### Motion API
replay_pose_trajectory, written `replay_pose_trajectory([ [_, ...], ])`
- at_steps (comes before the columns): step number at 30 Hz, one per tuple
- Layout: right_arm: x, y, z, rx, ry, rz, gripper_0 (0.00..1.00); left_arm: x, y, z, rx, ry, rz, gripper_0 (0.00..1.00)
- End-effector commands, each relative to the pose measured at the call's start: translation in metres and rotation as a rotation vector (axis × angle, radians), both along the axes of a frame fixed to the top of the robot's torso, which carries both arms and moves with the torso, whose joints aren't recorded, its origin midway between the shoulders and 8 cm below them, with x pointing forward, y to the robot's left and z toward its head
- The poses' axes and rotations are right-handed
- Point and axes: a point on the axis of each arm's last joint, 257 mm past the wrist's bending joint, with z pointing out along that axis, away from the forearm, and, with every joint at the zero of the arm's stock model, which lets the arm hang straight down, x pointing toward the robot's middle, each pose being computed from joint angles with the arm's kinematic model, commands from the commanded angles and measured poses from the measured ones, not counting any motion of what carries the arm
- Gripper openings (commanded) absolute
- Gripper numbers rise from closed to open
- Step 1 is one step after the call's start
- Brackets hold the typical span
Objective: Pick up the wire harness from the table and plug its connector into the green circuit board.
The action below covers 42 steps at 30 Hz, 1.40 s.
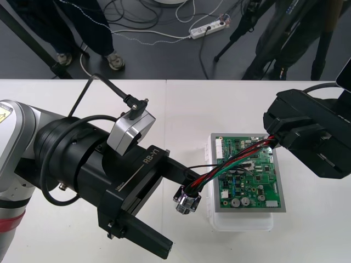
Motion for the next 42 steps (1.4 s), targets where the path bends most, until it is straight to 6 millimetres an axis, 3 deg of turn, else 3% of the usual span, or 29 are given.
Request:
replay_pose_trajectory([
  [1,0.002,-0.006,0.003,0.019,-0.018,-0.025,0.00,-0.009,-0.003,0.009,0.015,0.007,-0.048,1.00],
  [22,0.014,-0.014,0.005,0.012,-0.015,-0.071,0.00,0.020,0.020,0.009,0.032,-0.026,0.072,1.00],
  [33,0.022,-0.015,0.000,-0.023,-0.045,-0.124,0.00,0.047,0.038,0.016,0.013,-0.030,0.196,1.00],
  [42,0.033,-0.012,-0.008,-0.063,-0.076,-0.184,0.00,0.069,0.040,0.021,-0.023,-0.013,0.301,1.00],
])
